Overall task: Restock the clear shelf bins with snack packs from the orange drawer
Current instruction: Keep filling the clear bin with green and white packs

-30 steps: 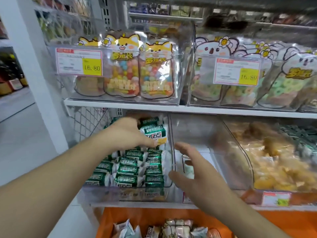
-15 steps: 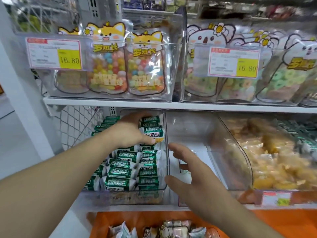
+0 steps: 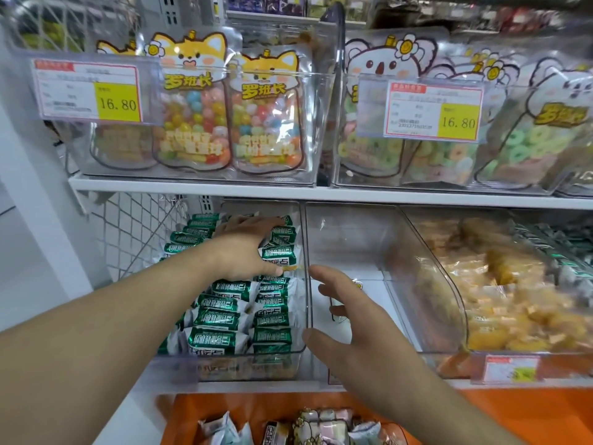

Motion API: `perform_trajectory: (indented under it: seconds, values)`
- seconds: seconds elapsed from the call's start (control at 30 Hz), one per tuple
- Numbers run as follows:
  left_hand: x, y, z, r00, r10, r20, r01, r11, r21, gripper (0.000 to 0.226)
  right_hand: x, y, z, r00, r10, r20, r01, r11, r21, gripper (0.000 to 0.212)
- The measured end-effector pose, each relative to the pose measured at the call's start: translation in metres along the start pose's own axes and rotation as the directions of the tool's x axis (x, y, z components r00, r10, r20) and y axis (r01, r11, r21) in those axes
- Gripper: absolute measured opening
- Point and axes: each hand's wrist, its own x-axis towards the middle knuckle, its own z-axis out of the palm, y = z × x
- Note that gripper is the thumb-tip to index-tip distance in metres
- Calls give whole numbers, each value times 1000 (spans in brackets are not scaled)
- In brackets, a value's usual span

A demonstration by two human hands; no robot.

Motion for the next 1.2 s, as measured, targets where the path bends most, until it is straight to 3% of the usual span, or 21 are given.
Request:
perform_trajectory:
  seconds: [0.13,0.37,0.5,0.63,0.8,0.87,0.97,1.03,1.2]
  values:
    - [-2,-5,-1,999,26,19,-25,999,-40,104,0,-1,0,1000,1,4,-1,1000,10,71]
    - [-14,-12,9,963,129,-237,-175,967,-185,95,-3,-5,0,1000,7,3,-7,1000,7,73]
    - [-21,-6,10,967,148,-209,-168,982,-82,71,-3,-4,0,1000,1,6,-1,1000,9,73]
    - [-18,-5,10,979,107,-172,-110,994,-4,77,-3,-3,2,1000,2,-3,-2,1000,12,74]
    - [-18,-10,10,987,98,-126,-109,990,-87,82,-2,-1,3,1000,-1,-3,1,1000,8,75]
    - [-21,-11,8,983,127,-132,-150,971,-188,73,-2,-1,3,1000,-3,-3,3,1000,11,75]
    - [-23,-8,7,966,123,-226,-189,935,-299,38,-2,-1,3,1000,0,-6,0,1000,16,74]
    - [-21,-7,6,940,116,-320,-203,946,-252,25,-2,-1,3,1000,5,-5,-5,1000,23,74]
    - [-17,-3,1,928,43,-371,-134,965,-224,12,-2,-1,3,1000,8,1,-8,1000,20,74]
